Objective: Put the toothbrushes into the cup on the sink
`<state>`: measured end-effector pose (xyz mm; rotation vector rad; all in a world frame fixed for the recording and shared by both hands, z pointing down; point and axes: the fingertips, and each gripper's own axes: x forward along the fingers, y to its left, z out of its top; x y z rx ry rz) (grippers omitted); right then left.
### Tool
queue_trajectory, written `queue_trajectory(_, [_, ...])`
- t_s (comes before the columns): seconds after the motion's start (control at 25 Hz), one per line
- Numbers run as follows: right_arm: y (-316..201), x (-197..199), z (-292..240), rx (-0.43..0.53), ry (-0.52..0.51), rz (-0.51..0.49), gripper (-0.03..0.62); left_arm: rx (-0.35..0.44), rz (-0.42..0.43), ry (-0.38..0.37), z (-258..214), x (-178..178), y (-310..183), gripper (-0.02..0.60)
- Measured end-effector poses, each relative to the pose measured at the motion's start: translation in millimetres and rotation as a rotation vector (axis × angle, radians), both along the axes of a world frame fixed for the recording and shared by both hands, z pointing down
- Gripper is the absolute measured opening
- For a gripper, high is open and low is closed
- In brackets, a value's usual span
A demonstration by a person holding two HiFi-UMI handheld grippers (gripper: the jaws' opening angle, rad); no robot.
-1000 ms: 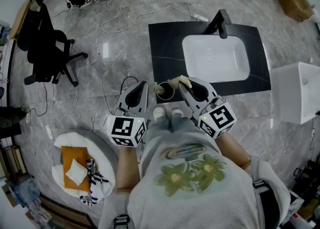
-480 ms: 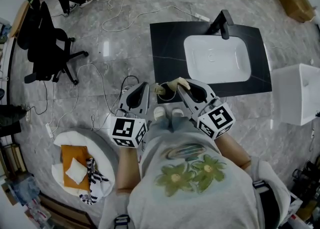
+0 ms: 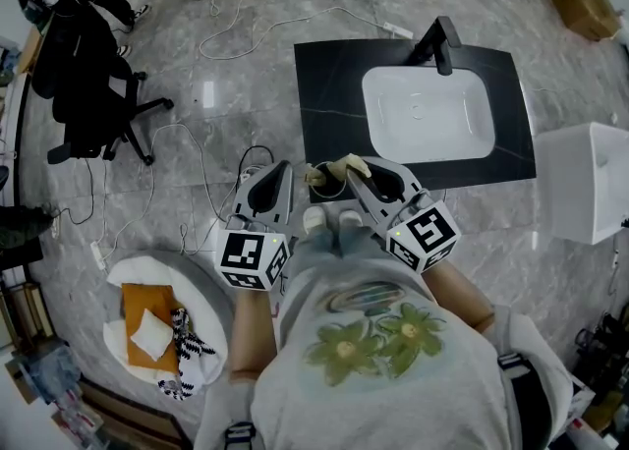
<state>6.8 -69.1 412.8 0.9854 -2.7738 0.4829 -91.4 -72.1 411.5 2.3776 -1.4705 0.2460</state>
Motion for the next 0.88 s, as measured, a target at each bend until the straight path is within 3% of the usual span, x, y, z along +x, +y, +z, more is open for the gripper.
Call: queue_trajectory(0.88, [1.7,-5.6,16.3,-0.024,0.036,-0.043,0.077,-0.005,0.004,0.001,4.7,3.0,-0.8,0.018])
